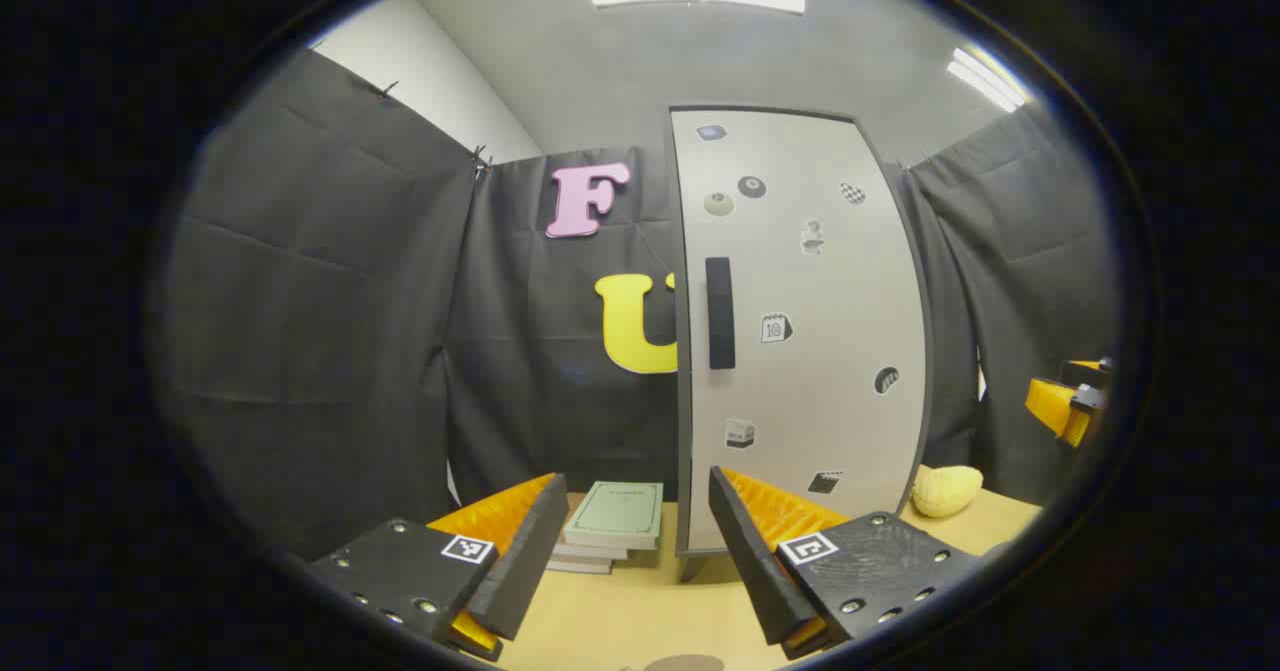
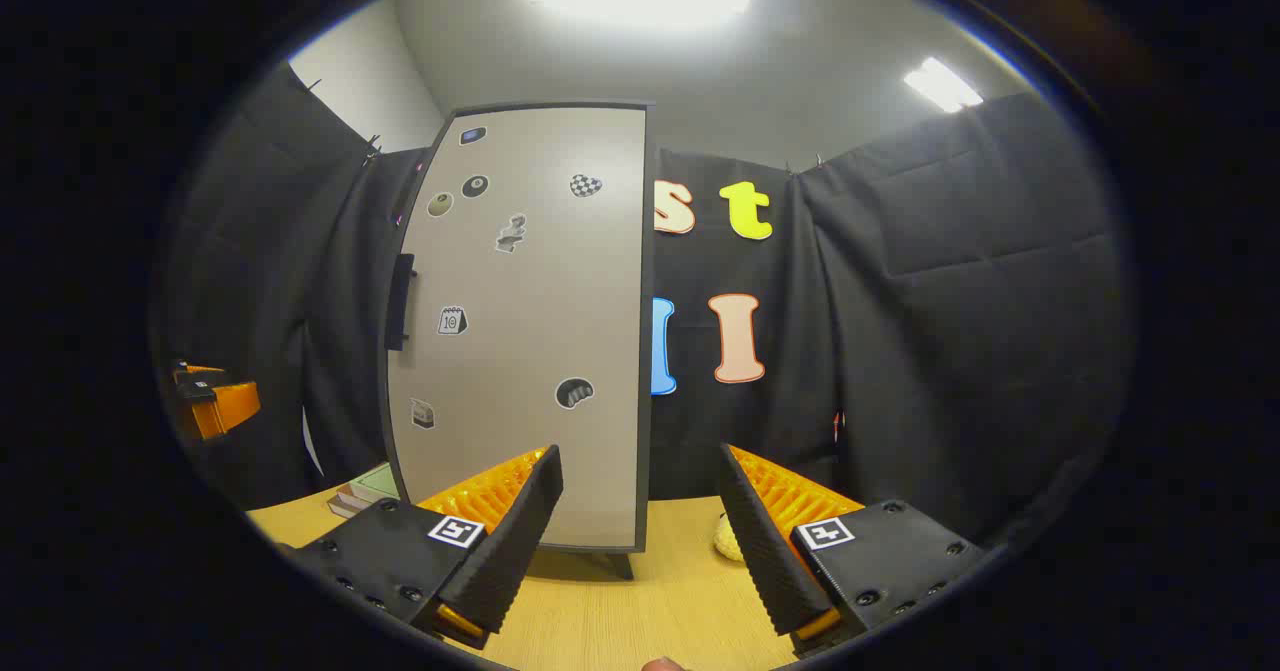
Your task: Open the cabinet door with the right hand, grasp the bottle in the cabinet with the left hand and place it on the coaster, then close the cabinet door with the right hand.
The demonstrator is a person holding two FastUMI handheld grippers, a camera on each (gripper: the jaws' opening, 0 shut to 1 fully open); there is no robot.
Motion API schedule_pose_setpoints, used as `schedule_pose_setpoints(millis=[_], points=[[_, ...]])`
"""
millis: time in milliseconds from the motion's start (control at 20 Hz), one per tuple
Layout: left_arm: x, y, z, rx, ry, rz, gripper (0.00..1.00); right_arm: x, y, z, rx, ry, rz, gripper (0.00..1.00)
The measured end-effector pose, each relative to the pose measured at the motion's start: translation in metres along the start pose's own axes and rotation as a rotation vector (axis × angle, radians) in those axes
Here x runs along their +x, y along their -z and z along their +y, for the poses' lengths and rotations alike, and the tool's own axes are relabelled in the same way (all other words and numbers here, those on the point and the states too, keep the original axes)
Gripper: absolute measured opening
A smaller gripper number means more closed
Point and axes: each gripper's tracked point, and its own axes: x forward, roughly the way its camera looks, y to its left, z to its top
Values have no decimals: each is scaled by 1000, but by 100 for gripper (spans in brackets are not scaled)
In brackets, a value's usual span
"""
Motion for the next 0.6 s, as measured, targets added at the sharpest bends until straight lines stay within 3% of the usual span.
schedule_pose_setpoints(millis=[600], points=[[-15,-9,8,15,-27,-23,88,-10,-4,2,2,-21,-15,98]])
